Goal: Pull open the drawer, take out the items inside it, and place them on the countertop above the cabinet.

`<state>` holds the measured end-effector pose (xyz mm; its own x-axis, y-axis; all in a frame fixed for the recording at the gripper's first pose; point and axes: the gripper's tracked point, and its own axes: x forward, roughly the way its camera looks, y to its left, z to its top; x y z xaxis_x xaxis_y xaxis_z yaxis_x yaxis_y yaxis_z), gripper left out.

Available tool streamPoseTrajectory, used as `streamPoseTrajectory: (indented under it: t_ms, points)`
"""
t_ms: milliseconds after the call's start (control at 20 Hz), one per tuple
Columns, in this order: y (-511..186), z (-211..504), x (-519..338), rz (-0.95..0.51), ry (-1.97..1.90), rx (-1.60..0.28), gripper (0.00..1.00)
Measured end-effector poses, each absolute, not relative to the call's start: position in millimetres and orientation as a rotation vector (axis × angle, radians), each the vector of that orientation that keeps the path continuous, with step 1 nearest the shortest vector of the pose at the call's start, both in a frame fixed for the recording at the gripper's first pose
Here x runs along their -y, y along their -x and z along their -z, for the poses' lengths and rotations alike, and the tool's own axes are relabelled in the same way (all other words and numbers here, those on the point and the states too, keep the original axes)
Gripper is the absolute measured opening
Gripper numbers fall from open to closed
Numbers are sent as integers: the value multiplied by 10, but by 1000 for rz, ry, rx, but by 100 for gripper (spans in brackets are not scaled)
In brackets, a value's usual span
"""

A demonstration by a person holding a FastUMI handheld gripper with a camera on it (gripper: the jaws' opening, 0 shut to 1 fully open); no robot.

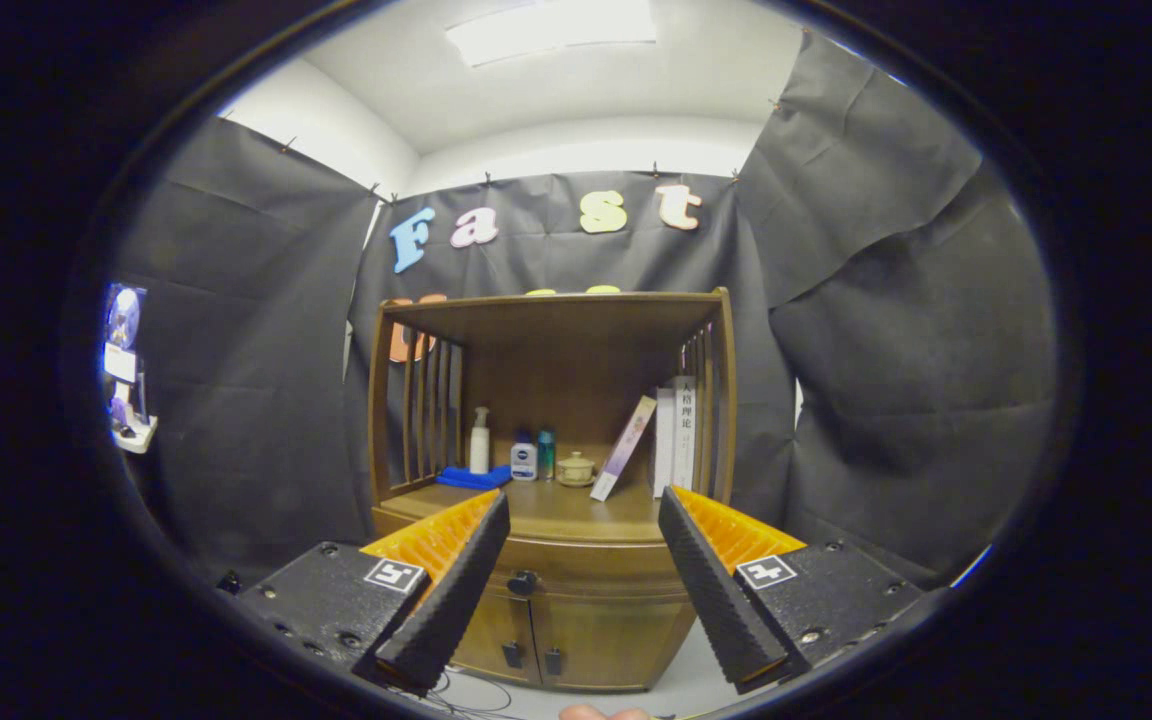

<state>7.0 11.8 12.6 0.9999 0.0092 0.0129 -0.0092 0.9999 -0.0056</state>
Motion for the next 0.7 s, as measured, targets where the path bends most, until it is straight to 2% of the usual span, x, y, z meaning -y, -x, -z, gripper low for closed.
streamPoseTrajectory:
  t_ms: [300, 700]
  points:
    - [-230, 128, -225, -28, 13, -14, 98]
    - [-755, 892, -529, -46, -12, -137, 99]
